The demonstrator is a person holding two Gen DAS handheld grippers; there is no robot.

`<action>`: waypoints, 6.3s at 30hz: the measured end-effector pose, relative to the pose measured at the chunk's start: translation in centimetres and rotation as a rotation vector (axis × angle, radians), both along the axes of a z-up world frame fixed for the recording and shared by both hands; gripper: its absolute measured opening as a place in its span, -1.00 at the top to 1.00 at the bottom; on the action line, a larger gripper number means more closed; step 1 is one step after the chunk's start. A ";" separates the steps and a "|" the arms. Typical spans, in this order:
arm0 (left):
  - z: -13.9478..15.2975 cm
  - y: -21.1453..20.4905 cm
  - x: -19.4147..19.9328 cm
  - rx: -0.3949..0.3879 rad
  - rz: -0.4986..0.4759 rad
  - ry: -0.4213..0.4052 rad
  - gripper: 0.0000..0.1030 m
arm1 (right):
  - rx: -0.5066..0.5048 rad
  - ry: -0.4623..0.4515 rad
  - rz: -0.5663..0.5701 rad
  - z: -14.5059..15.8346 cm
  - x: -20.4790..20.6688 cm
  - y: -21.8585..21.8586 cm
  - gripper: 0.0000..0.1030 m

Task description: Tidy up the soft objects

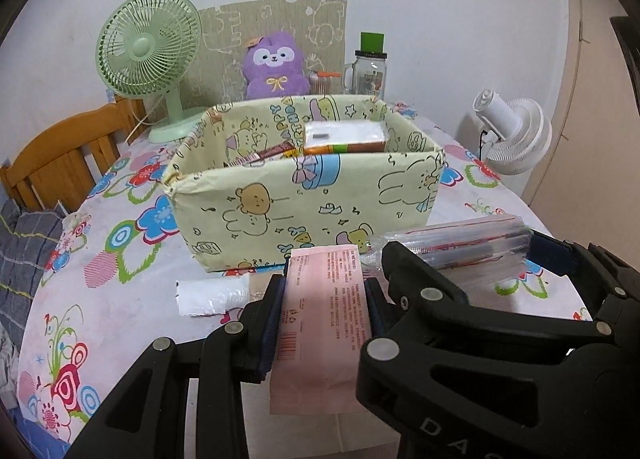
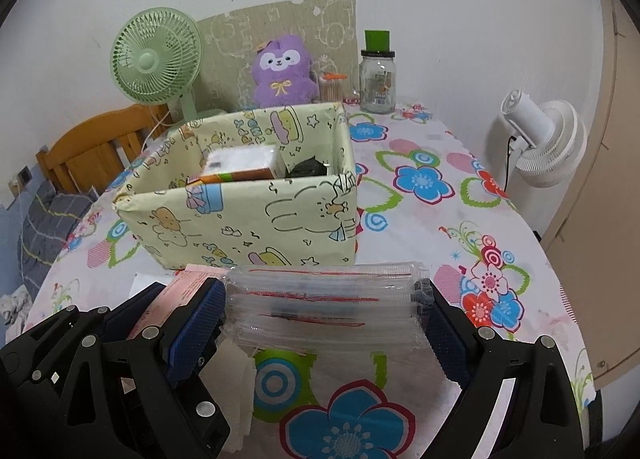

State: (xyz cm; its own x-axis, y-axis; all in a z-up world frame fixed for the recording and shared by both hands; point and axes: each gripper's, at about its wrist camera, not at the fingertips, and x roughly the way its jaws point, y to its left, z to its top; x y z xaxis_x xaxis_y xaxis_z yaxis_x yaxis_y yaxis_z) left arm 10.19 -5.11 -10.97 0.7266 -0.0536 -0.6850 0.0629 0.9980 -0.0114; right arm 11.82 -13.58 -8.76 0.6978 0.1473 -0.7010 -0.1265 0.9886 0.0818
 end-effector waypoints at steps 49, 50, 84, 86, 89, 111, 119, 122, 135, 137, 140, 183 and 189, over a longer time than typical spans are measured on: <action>5.5 1.9 0.2 0.000 0.002 -0.135 0.23 | -0.026 -0.166 0.032 6.6 -0.5 2.0 -0.86; 5.6 1.9 0.3 -0.001 0.003 -0.136 0.23 | -0.026 -0.168 0.034 6.6 -0.4 2.1 -0.86; 6.8 3.6 6.3 -0.017 0.034 -0.153 0.23 | -0.014 -0.194 0.050 7.5 5.9 3.2 -0.86; 6.7 3.5 6.6 -0.015 0.034 -0.151 0.23 | -0.012 -0.193 0.049 7.4 6.3 3.2 -0.86; 6.7 3.6 7.1 -0.012 0.033 -0.151 0.23 | -0.007 -0.193 0.048 7.3 6.8 3.2 -0.86; 4.9 4.8 11.3 -0.012 0.064 -0.112 -0.25 | -0.004 -0.167 0.045 5.6 10.8 3.9 -0.87; 4.1 5.4 10.9 0.029 0.062 -0.099 -0.43 | 0.018 -0.162 0.048 5.0 11.4 4.8 -1.00; 4.0 5.7 10.9 0.027 0.063 -0.094 -0.43 | 0.015 -0.157 0.045 4.8 11.5 5.1 -1.00; 4.2 6.7 9.8 0.033 0.093 -0.105 -0.68 | -0.013 -0.176 0.061 5.1 11.0 5.9 -1.00; 4.4 7.0 9.8 0.036 0.116 -0.119 -0.69 | -0.006 -0.172 0.072 5.2 10.8 6.0 -1.00; 4.9 7.4 9.7 0.049 0.131 -0.121 -0.74 | -0.006 -0.172 0.078 5.3 10.3 6.2 -1.00; 4.9 7.3 7.6 0.052 0.130 -0.126 -0.83 | -0.056 -0.207 0.058 6.4 8.6 5.3 -1.00; 5.5 6.6 6.4 0.043 0.114 -0.138 -0.84 | -0.077 -0.219 0.087 6.8 6.9 5.4 -1.00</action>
State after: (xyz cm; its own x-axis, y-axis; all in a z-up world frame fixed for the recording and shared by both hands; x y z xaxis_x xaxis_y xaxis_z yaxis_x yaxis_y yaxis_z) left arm 16.62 1.49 -5.46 0.8133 0.0620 -0.5786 -0.0530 0.9981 0.0325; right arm 18.76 -8.16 -1.96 0.8215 0.1653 -0.5458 -0.2177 0.9755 -0.0322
